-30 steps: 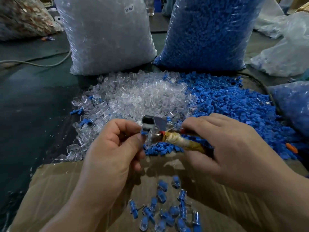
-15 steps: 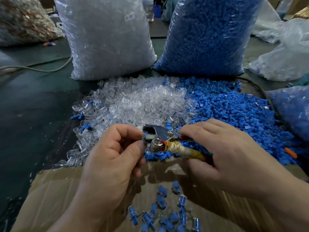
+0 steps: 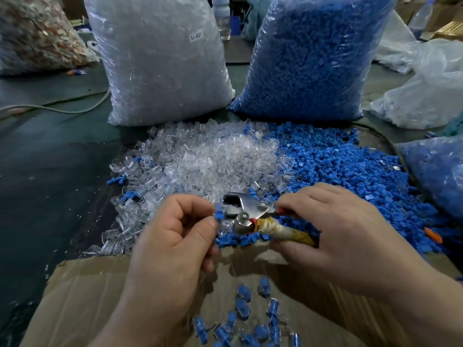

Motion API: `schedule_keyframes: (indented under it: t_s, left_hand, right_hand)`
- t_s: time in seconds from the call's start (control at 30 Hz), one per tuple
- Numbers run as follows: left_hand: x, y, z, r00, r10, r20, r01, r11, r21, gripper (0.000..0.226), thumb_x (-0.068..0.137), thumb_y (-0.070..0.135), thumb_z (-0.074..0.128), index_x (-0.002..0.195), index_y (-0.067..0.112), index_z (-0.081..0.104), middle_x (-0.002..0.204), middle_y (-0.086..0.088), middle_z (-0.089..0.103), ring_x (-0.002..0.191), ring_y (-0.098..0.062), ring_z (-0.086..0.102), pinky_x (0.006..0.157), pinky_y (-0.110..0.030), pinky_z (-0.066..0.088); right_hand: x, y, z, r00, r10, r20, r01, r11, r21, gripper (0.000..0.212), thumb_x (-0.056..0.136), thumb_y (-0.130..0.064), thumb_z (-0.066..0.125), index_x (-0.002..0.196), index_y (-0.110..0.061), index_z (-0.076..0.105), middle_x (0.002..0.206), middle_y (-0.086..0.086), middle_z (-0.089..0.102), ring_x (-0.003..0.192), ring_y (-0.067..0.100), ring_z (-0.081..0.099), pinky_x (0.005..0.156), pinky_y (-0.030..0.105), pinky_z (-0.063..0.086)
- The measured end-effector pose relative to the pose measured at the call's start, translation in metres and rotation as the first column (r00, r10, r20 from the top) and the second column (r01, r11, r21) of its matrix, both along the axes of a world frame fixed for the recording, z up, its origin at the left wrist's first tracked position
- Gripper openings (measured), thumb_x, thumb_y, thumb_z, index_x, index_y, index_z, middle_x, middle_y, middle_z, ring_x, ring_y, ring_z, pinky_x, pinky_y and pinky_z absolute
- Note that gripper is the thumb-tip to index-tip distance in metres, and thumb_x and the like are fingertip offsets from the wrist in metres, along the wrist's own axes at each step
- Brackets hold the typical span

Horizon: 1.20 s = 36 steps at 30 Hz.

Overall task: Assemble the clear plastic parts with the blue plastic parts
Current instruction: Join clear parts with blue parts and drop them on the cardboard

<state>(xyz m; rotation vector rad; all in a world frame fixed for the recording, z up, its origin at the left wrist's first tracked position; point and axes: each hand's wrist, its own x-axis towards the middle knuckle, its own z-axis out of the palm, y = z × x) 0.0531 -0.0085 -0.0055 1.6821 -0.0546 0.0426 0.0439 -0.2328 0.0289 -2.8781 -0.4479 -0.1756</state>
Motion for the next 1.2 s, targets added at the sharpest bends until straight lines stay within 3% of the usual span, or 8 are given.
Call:
schedule_keyframes:
  t_s: [0.3,0.43,0.57,0.77,0.97,1.07,1.13,1.2]
  left_hand:
    - [-0.006,-0.009,0.004,0.97,-0.141,-0.196,0.164,0.981,0.104,0.029,0.09,0.012,0.065,0.079,0.039,0.068,0.054,-0.003,0.065,0.039,-0.007,0.053,0.04,-0.013,0.044]
    - [-0.005,-0.01,0.004,0.976,-0.103,-0.192,0.128,0.984,0.124,0.027,0.09,0.016,0.066,0.082,0.042,0.068,0.056,-0.004,0.066,0.04,-0.006,0.055,0.043,-0.013,0.045]
    - [-0.006,-0.012,0.002,0.987,-0.08,-0.141,0.098,0.987,0.124,0.018,0.085,0.025,0.066,0.087,0.042,0.067,0.058,0.001,0.067,0.045,-0.007,0.058,0.045,-0.017,0.048]
    - [-0.014,-0.014,0.011,0.996,-0.085,0.014,0.082,0.987,0.139,0.021,0.071,0.052,0.065,0.089,0.043,0.069,0.061,0.007,0.068,0.047,0.0,0.06,0.044,-0.011,0.045]
    - [-0.009,-0.007,0.011,0.962,-0.205,-0.183,0.217,0.975,0.049,0.044,0.068,0.065,0.055,0.08,0.025,0.067,0.054,-0.006,0.063,0.043,-0.016,0.056,0.041,-0.023,0.045]
    - [-0.007,-0.003,0.009,0.941,-0.3,-0.158,0.298,0.954,-0.034,0.034,0.081,0.059,0.067,0.082,0.026,0.068,0.057,-0.001,0.062,0.047,-0.012,0.056,0.044,-0.022,0.044]
    - [-0.008,-0.001,0.008,0.923,-0.384,-0.034,0.384,0.923,0.001,0.019,0.083,0.048,0.067,0.088,0.03,0.07,0.066,-0.003,0.065,0.055,-0.012,0.062,0.048,-0.023,0.049]
    - [-0.009,0.004,0.008,0.908,-0.415,0.064,0.405,0.906,0.124,0.018,0.081,0.043,0.064,0.093,0.032,0.069,0.073,-0.004,0.068,0.059,-0.011,0.064,0.05,-0.025,0.052]
  right_hand:
    - [0.03,-0.004,-0.009,0.978,-0.207,-0.023,0.198,0.956,-0.215,0.074,0.071,-0.081,0.033,0.128,-0.036,0.049,0.114,-0.01,0.057,0.107,0.017,0.042,0.092,0.039,0.034]
    - [0.024,-0.001,-0.007,0.981,-0.185,0.05,0.19,0.976,-0.11,0.065,0.077,-0.074,0.039,0.126,-0.033,0.054,0.119,-0.009,0.056,0.114,0.019,0.041,0.099,0.041,0.027]
    - [0.004,0.029,-0.003,0.987,-0.003,0.161,0.0,1.0,0.02,0.039,0.087,-0.06,0.038,0.1,-0.033,0.062,0.095,-0.013,0.063,0.091,0.011,0.055,0.085,0.038,0.044]
    - [-0.001,0.04,-0.009,0.977,0.132,0.165,-0.132,0.991,-0.015,0.029,0.098,-0.035,0.038,0.088,-0.022,0.061,0.078,-0.005,0.058,0.072,0.02,0.053,0.073,0.038,0.042]
    - [-0.002,0.043,-0.008,0.958,0.188,0.217,-0.19,0.982,-0.009,0.028,0.096,-0.031,0.039,0.081,-0.018,0.058,0.075,-0.004,0.054,0.069,0.019,0.049,0.069,0.035,0.04]
    - [-0.009,0.049,-0.004,0.993,0.118,0.022,-0.119,0.946,0.302,0.026,0.091,-0.031,0.043,0.067,-0.022,0.047,0.065,-0.01,0.046,0.063,0.011,0.043,0.061,0.029,0.036]
    - [-0.013,0.048,0.001,0.941,0.141,-0.306,0.093,0.765,0.637,0.027,0.082,-0.033,0.047,0.061,-0.017,0.048,0.057,-0.008,0.047,0.055,0.007,0.044,0.054,0.03,0.036]
    - [-0.015,0.043,0.005,0.849,0.188,-0.495,0.24,0.697,0.676,0.027,0.077,-0.034,0.049,0.057,-0.016,0.05,0.052,-0.007,0.047,0.05,0.009,0.044,0.052,0.037,0.037]
